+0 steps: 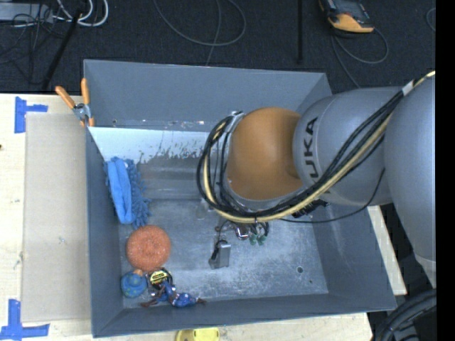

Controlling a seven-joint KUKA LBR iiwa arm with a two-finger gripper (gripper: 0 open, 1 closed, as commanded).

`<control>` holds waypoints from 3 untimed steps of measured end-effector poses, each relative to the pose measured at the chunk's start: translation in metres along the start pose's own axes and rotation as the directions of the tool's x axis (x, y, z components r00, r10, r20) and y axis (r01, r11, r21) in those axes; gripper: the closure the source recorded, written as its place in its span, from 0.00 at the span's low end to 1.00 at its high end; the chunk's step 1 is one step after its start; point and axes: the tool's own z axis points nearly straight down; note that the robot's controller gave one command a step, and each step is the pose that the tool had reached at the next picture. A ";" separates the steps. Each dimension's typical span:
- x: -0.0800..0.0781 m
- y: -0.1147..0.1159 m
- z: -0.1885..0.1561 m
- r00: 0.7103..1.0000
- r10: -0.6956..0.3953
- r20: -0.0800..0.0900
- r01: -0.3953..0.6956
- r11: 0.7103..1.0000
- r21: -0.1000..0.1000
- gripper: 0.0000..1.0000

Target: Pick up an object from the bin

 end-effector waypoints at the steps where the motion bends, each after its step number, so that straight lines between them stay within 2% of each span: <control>1: -0.013 0.068 0.021 0.970 -0.243 0.004 0.243 0.970 -0.004 0.00; 2: -0.044 0.085 0.002 0.982 -0.189 0.006 0.189 0.982 -0.004 0.00; 3: -0.025 0.102 0.027 0.884 -0.468 0.004 0.468 0.884 -0.002 0.00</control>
Offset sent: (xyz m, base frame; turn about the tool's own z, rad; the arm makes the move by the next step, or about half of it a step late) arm 0.0330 0.0874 -0.0032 -0.1899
